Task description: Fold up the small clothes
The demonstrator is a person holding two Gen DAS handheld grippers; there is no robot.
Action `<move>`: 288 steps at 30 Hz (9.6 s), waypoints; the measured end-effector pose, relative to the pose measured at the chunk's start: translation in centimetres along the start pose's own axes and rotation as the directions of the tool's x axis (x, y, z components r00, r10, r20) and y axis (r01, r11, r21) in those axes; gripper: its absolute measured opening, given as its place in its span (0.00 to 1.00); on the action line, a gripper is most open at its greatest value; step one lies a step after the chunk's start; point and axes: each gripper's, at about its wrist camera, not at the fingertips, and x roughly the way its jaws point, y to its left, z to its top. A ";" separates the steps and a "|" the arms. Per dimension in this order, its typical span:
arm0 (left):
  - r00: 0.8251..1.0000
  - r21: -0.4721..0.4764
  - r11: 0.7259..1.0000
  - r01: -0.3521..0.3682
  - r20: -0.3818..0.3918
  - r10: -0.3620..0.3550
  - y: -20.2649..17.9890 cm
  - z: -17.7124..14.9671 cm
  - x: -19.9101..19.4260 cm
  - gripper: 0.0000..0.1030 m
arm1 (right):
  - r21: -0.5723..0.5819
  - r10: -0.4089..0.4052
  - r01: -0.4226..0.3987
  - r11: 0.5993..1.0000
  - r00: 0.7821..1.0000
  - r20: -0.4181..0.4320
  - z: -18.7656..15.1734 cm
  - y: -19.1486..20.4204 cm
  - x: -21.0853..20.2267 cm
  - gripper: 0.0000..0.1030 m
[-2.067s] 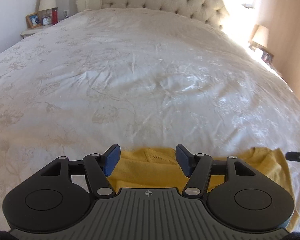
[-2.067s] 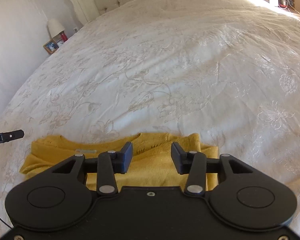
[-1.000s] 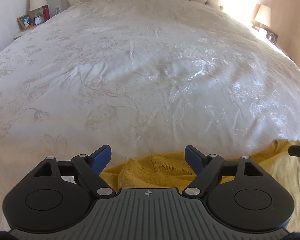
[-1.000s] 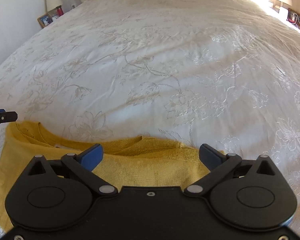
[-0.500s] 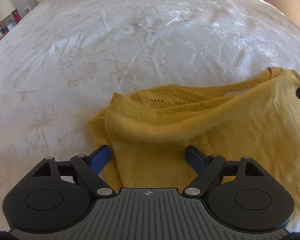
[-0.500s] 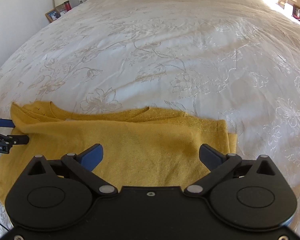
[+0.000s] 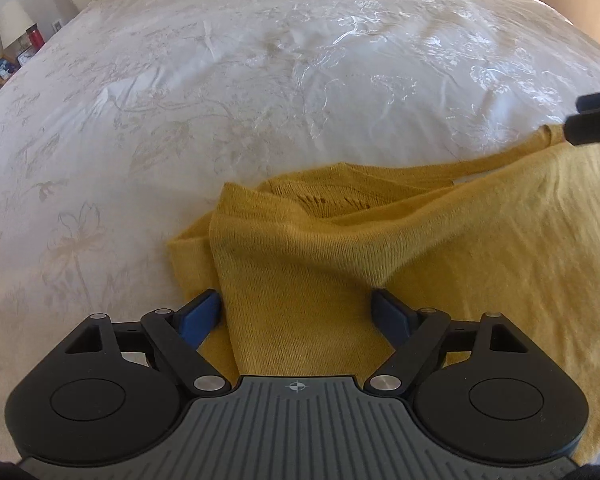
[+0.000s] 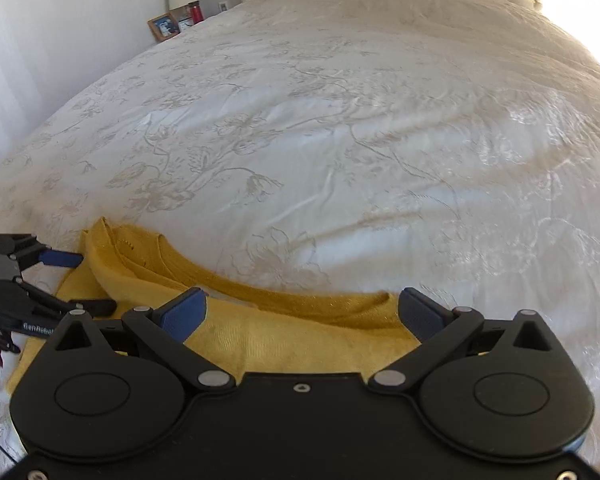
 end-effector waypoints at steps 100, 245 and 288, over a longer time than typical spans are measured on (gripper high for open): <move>0.998 -0.212 0.977 -0.014 -0.067 -0.001 -0.9 1.6 1.1 1.00 | 0.020 -0.252 0.259 0.966 0.953 -0.167 -3.9 -2.7 3.1 0.99; 0.928 -0.354 0.925 -0.141 -0.372 -0.001 -13.9 -0.3 -3.0 0.87 | 0.559 0.410 -0.310 0.769 0.910 -0.059 -13.0 -13.5 -5.0 1.00; 0.980 -0.451 0.889 -0.077 -0.197 -0.014 13.1 -8.4 -11.7 0.81 | 0.307 0.215 -0.123 0.944 0.934 -0.284 0.1 18.7 3.6 0.28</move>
